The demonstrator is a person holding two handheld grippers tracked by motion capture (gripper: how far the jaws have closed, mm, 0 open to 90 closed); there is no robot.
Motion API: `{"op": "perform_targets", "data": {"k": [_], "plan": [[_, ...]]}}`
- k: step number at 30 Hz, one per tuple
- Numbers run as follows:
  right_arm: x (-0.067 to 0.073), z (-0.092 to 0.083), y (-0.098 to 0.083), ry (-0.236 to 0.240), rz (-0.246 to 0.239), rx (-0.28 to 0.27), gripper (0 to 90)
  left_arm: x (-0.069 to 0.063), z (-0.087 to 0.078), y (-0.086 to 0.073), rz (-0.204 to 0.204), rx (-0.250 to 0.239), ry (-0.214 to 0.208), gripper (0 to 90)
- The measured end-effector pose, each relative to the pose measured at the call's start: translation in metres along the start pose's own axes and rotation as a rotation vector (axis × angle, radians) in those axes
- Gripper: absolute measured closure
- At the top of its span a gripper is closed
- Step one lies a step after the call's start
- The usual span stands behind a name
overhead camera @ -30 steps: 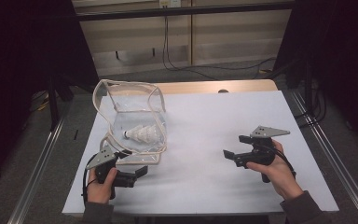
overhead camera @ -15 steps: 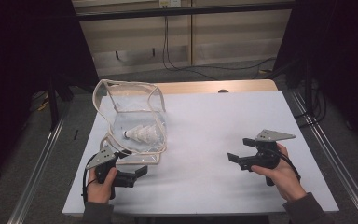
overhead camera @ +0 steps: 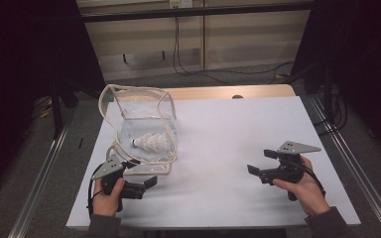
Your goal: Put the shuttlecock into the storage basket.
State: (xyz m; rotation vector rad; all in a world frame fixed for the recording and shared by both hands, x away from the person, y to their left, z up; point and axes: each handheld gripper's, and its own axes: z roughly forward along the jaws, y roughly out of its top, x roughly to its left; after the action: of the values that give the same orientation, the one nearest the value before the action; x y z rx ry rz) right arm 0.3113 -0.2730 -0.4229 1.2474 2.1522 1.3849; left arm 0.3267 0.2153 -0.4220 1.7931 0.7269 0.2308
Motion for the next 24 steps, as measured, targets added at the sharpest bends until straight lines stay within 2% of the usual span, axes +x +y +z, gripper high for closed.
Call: {"op": "perform_targets", "data": {"k": [24], "plan": [[-0.007,-0.011,-0.016,-0.021,0.013,-0.004,8.2,0.0,-0.001,0.0,0.002,-0.001,0.001,2.1]]}}
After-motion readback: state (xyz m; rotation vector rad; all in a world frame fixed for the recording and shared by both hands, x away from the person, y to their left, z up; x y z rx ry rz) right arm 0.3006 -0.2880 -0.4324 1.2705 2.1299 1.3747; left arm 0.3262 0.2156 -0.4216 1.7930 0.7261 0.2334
